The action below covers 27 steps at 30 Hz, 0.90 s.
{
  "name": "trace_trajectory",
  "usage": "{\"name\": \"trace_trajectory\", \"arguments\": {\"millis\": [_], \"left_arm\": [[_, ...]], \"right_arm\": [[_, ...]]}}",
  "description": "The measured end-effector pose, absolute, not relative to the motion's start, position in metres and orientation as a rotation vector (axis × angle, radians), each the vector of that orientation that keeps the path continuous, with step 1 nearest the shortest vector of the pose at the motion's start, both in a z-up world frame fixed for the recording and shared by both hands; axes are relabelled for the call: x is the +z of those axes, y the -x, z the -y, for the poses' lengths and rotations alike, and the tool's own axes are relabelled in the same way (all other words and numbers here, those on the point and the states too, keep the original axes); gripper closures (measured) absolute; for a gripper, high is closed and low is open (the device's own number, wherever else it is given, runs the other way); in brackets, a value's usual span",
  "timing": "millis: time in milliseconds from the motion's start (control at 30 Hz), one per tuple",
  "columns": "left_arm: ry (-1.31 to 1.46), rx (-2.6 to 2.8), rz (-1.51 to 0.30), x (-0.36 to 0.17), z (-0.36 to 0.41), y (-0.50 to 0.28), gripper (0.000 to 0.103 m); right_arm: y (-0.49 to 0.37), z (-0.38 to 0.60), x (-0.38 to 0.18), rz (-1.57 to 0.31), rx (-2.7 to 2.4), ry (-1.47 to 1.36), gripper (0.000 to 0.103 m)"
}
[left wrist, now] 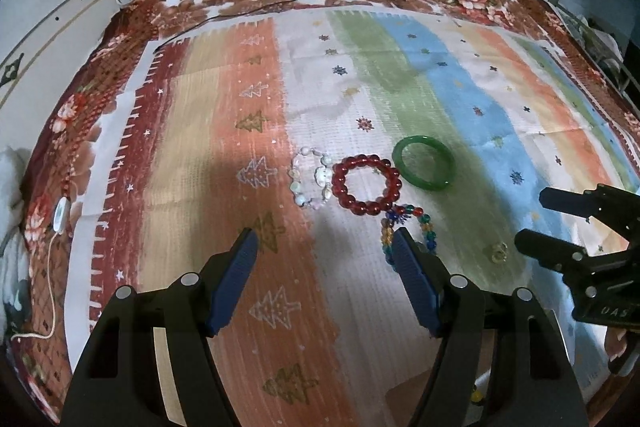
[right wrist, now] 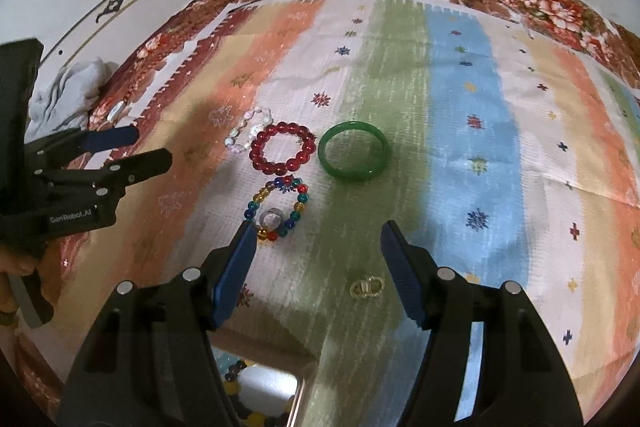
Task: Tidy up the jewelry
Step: 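Grasp the white crystal bracelet with the left gripper while the right grasps the multicolour bracelet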
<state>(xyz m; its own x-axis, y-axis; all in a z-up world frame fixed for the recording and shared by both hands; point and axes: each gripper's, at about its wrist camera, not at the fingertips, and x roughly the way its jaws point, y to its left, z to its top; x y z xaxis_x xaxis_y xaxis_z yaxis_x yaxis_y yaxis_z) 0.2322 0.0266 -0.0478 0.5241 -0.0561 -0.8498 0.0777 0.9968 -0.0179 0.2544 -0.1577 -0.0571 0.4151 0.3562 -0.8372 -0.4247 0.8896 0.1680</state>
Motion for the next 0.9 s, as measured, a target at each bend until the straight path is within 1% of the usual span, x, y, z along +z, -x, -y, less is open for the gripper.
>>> {"name": "trace_trajectory", "arguments": {"millis": [333, 900], "left_arm": [[-0.041, -0.059, -1.086, -0.076, -0.031, -0.261, 0.034], [-0.021, 0.025, -1.148, -0.106, -0.053, -0.305, 0.034]], "right_arm": [[-0.289, 0.137, -0.095, -1.141, 0.517, 0.092, 0.038], [-0.315, 0.119, -0.127, -1.219, 0.539, 0.131, 0.039]]}}
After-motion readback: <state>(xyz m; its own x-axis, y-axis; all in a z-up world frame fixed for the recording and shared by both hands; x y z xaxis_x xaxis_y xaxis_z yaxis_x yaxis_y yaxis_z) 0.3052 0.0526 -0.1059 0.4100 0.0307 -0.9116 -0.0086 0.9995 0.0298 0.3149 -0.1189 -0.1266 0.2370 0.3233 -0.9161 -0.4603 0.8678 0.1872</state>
